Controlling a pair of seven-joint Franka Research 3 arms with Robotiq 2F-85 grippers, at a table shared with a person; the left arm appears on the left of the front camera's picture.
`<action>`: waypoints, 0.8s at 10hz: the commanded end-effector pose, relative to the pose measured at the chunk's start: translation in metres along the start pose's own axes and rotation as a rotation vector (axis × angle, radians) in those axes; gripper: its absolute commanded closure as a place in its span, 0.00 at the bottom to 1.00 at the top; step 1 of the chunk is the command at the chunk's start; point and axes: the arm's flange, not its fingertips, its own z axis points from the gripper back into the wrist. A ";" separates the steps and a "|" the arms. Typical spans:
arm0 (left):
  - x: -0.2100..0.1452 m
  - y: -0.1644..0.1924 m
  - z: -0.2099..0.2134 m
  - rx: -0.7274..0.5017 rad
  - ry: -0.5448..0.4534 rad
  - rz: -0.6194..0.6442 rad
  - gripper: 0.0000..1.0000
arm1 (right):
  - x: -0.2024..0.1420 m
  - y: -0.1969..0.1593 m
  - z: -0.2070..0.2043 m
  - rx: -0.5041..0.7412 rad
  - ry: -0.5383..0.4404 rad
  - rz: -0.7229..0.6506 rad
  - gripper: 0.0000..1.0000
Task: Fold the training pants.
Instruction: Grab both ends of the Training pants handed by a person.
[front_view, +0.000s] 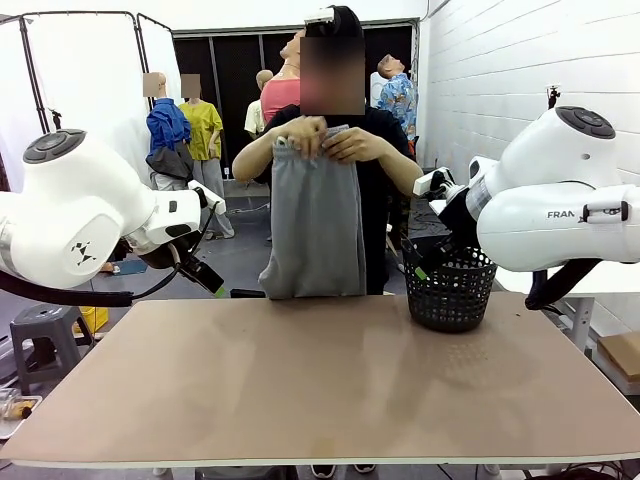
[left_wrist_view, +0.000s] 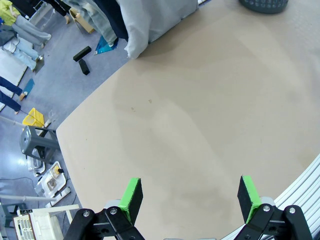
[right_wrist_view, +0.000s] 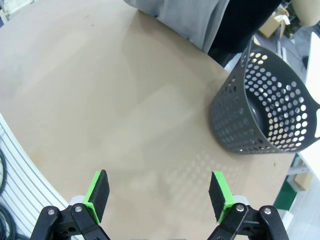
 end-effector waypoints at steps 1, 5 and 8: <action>0.000 0.001 0.001 0.000 -0.003 -0.011 0.00 | 0.000 0.000 0.000 0.003 -0.001 -0.001 0.00; 0.000 0.001 0.001 0.000 -0.003 -0.011 0.00 | 0.000 0.000 0.000 0.003 -0.001 -0.001 0.00; 0.000 0.001 0.001 0.000 -0.003 -0.011 0.00 | 0.000 0.000 0.000 0.003 -0.001 -0.001 0.00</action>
